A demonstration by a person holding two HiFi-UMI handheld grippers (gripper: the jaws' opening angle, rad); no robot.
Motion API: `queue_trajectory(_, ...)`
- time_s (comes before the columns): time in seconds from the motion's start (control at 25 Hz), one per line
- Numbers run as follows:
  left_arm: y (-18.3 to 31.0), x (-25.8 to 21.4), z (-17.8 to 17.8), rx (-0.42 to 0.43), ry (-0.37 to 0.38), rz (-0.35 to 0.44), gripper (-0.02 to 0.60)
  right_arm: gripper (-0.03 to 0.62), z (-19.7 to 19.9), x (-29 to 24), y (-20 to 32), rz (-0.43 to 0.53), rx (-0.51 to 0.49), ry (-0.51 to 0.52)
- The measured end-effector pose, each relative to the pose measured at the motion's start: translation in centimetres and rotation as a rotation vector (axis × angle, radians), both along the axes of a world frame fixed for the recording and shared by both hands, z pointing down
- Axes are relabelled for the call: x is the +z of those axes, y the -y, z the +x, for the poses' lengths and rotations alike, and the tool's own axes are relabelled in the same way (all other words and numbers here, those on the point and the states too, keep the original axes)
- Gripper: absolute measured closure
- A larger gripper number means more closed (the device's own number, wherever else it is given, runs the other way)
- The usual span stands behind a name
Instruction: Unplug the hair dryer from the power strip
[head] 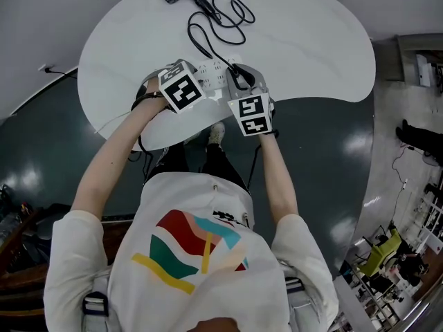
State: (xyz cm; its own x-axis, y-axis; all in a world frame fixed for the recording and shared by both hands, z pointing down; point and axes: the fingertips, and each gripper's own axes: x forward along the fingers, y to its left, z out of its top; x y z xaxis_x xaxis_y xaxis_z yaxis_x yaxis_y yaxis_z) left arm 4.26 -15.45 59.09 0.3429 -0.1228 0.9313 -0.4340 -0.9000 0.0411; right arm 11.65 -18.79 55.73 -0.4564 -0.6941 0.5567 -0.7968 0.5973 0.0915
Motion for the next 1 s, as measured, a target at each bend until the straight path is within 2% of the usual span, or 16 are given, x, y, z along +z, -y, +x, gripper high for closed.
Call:
queue_trajectory(0.2,0.1,-0.1,0.3,0.010,0.012,-0.011,0.457,0.533,0.7,-0.5,0.5,-0.004,0.128,0.084)
queue_trajectory(0.44,0.2,-0.1,0.2,0.024,0.083,-0.068,0.457,0.533,0.6,-0.8,0.9,-0.067,0.136,0.154)
queue_trajectory(0.64,0.4,-0.1,0.4,0.037,0.105,-0.083,0.457,0.533,0.9,-1.0,1.3,-0.087,0.180,0.204)
queue_trajectory(0.76,0.4,0.0,0.5,0.048,0.118,-0.090,0.457,0.533,1.0,-0.8,1.2,-0.088,0.179,0.206)
queue_trajectory(0.92,0.1,0.2,0.4,0.061,0.117,-0.095,0.457,0.534,0.5,-0.8,0.6,-0.066,0.102,0.129)
queue_trajectory(1.0,0.0,0.2,0.5,0.061,0.114,-0.102,0.457,0.534,0.5,-0.8,0.6,-0.064,0.095,0.112)
